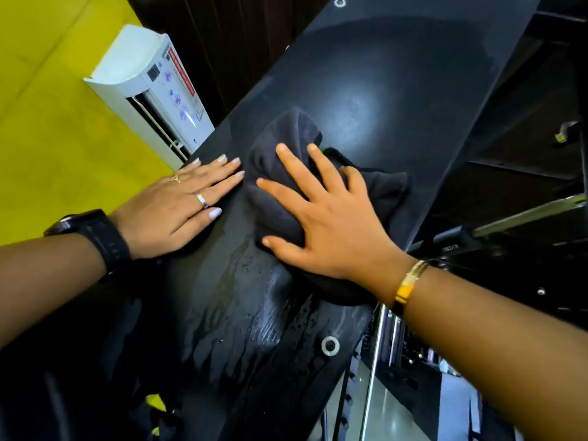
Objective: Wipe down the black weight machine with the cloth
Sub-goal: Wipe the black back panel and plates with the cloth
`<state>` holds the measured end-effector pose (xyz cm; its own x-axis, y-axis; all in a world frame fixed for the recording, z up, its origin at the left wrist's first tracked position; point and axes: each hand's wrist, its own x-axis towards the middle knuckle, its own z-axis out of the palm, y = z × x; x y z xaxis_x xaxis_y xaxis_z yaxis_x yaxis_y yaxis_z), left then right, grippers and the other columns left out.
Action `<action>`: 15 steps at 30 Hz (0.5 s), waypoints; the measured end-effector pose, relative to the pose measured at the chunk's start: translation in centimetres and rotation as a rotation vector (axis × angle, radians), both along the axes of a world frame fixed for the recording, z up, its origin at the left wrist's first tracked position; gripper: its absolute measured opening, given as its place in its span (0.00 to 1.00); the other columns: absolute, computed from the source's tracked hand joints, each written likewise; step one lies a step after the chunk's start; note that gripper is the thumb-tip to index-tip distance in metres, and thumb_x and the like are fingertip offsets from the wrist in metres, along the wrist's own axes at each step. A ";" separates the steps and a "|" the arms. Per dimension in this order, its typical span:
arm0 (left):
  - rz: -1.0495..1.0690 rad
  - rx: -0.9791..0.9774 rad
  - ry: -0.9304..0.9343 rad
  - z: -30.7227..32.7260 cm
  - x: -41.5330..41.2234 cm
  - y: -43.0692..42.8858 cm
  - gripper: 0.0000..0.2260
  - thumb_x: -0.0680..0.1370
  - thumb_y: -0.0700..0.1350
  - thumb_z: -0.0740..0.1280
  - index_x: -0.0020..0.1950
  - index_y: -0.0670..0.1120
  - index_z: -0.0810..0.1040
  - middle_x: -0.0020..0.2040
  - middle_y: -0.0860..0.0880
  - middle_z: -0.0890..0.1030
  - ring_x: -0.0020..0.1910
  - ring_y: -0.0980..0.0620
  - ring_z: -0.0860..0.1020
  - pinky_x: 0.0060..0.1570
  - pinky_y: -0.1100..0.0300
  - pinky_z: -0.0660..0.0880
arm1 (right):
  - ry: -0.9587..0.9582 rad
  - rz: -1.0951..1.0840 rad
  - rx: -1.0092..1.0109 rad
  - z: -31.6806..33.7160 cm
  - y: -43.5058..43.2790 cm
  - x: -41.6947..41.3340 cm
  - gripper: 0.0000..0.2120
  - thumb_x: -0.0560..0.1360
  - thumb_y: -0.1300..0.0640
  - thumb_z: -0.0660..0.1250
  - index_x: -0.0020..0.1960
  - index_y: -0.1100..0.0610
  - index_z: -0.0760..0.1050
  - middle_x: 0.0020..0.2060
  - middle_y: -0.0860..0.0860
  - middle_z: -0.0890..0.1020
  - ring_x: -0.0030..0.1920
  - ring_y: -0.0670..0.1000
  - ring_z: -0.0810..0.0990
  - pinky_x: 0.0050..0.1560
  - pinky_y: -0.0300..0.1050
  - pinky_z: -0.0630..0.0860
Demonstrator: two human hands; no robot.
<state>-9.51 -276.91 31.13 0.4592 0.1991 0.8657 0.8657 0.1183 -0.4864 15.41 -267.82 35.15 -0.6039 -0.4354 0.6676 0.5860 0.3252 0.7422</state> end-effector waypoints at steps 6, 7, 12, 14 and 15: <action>-0.018 -0.005 -0.027 -0.1 0.1 -0.1 0.25 0.84 0.53 0.49 0.78 0.43 0.61 0.78 0.46 0.59 0.77 0.50 0.56 0.76 0.60 0.47 | -0.021 -0.018 0.009 3.4 0.7 3.6 0.28 0.66 0.37 0.59 0.62 0.49 0.76 0.70 0.53 0.70 0.70 0.61 0.68 0.57 0.57 0.67; -0.020 -0.001 -0.026 -0.1 0.2 0.0 0.25 0.84 0.53 0.49 0.78 0.43 0.61 0.78 0.46 0.59 0.77 0.50 0.56 0.76 0.60 0.47 | 0.007 -0.010 -0.007 4.4 0.6 3.6 0.28 0.66 0.38 0.59 0.61 0.50 0.76 0.70 0.54 0.71 0.70 0.62 0.68 0.57 0.58 0.68; -0.020 0.009 -0.022 -0.2 0.0 0.0 0.25 0.84 0.52 0.49 0.78 0.43 0.61 0.78 0.47 0.59 0.77 0.50 0.56 0.76 0.60 0.47 | 0.218 0.046 -0.116 5.4 -0.2 0.8 0.33 0.68 0.34 0.54 0.67 0.50 0.71 0.75 0.55 0.64 0.75 0.65 0.57 0.63 0.60 0.63; -0.017 0.005 -0.012 -0.1 0.2 0.0 0.25 0.84 0.54 0.47 0.78 0.42 0.61 0.78 0.46 0.59 0.77 0.49 0.57 0.76 0.59 0.47 | 0.271 0.023 -0.168 3.7 -0.7 -0.6 0.37 0.68 0.29 0.53 0.70 0.49 0.69 0.77 0.56 0.58 0.76 0.65 0.54 0.65 0.62 0.60; -0.015 -0.001 -0.010 -0.1 0.4 0.0 0.26 0.84 0.54 0.46 0.77 0.41 0.60 0.78 0.45 0.60 0.77 0.49 0.57 0.76 0.59 0.47 | 0.269 0.015 -0.182 2.5 -0.8 -1.1 0.38 0.68 0.28 0.54 0.71 0.49 0.68 0.77 0.56 0.57 0.76 0.66 0.54 0.65 0.62 0.59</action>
<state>-9.13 -276.88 31.00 0.4538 0.1929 0.8700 0.8721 0.1047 -0.4781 14.28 -268.66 37.60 -0.3896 -0.3016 0.8702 0.7472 0.4488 0.4901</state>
